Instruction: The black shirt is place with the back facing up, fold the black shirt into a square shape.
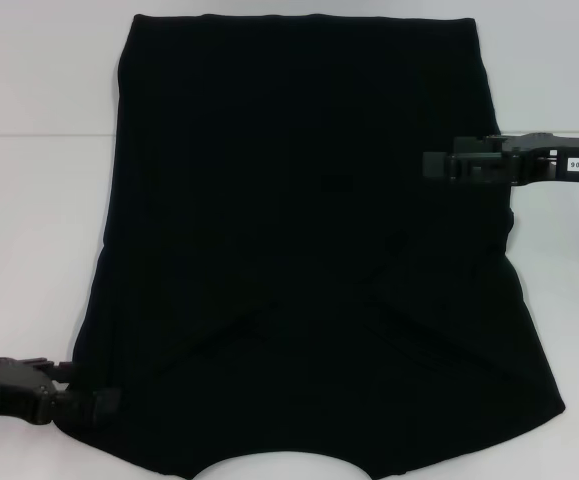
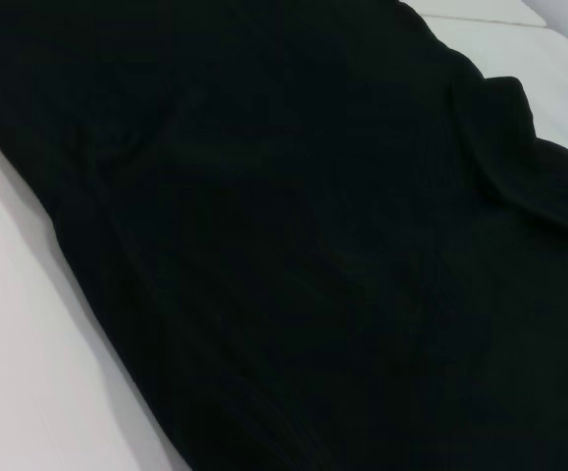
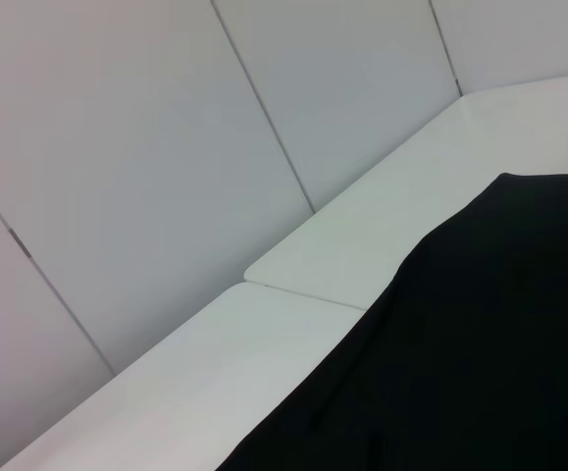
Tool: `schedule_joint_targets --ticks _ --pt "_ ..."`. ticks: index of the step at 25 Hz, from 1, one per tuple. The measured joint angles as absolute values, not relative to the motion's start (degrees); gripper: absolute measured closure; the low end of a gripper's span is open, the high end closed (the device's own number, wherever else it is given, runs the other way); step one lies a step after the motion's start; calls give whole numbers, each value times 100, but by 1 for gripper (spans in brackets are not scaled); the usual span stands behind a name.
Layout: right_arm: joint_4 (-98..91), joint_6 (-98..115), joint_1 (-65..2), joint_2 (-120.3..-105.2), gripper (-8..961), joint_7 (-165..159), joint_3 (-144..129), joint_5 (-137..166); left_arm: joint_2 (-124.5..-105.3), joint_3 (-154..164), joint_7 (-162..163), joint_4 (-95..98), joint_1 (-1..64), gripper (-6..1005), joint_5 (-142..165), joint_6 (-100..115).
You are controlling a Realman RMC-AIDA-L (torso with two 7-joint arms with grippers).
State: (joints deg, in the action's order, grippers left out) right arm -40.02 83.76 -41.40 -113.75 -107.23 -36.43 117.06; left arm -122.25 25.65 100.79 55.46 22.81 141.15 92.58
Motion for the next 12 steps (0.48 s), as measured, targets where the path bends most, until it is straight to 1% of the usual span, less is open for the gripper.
schedule_joint_targets --ticks 8,12 --pt "-4008 8376 -4140 -11372 27 -10723 -3638 11707 -12190 2566 10095 5519 2327 200 14242 9051" --pt "-4008 8376 -4134 -11372 27 -10722 -3630 11706 -12213 2596 10098 5480 2393 353 14395 8859"
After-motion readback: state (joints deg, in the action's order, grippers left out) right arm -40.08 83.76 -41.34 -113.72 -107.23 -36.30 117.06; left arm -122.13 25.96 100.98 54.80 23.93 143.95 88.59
